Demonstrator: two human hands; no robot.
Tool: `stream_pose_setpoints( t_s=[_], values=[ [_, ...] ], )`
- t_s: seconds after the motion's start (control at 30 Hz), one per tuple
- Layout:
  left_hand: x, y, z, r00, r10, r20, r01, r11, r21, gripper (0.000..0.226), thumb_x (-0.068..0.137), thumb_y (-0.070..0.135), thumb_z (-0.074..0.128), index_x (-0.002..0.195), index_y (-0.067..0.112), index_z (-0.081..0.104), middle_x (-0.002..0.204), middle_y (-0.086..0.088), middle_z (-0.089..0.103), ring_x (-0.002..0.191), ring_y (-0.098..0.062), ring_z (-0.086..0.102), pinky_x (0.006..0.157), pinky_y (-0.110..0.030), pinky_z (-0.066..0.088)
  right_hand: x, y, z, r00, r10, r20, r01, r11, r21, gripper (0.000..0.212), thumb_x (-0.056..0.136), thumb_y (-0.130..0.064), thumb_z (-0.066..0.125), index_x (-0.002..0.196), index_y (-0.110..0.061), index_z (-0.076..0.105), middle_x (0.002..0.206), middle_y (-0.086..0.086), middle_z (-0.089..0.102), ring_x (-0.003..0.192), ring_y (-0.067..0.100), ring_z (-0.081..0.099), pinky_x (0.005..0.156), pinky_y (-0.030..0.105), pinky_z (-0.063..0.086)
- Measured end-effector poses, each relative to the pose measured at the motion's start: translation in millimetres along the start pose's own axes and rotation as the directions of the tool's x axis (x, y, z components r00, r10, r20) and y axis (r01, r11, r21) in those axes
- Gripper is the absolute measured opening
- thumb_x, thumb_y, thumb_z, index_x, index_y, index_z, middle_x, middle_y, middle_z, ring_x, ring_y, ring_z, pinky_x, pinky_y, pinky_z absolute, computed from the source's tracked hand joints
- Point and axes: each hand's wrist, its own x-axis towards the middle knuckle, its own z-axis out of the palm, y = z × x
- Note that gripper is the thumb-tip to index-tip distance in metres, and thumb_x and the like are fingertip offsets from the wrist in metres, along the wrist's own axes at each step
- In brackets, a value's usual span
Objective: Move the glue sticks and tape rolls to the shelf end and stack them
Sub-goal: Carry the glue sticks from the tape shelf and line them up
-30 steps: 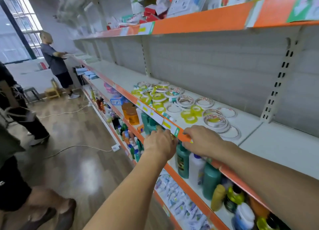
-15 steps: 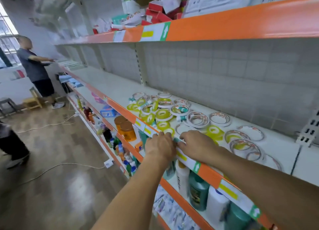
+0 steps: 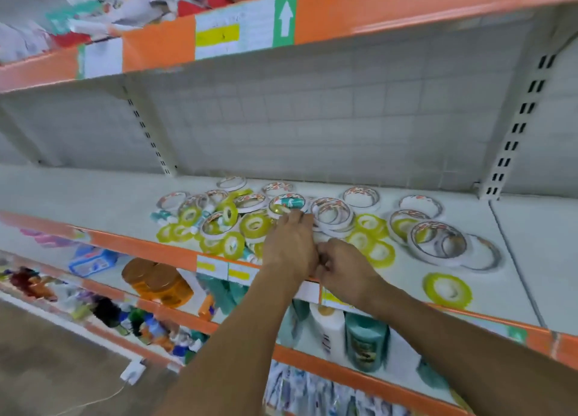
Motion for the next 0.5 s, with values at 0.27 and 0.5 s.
stream_pose_setpoints(
  t_s=[0.27,0.5],
  values=[
    [22,-18,13,0.995,0.075,-0.065,-0.074,0.997,0.025,0.061,0.094,0.026,0.050,0.150,0.018,0.028,0.150,-0.005,0.031,0.136,-0.028,0.030,0.108,-0.038,0.033,-10,-1,13,0.982,-0.064,-0.175,0.031,0.982,-0.186,0.014,0.091,-0.024,0.058,0.096,-0.022,0.070,0.088,0.003,0.060,0.086,0.028,0.055,0.076,0.040,0.047],
    [37,-31,30,0.981,0.000,-0.196,-0.013,0.998,-0.068,0.049,0.097,0.038,0.053,0.137,0.013,0.043,0.138,-0.007,0.041,0.124,-0.027,0.040,0.107,-0.033,0.031,-7,3,18,0.979,-0.022,-0.204,-0.023,0.977,-0.213,0.021,0.095,-0.028,0.048,0.108,-0.017,0.061,0.100,0.003,0.055,0.094,0.026,0.054,0.083,0.040,0.047]
  ],
)
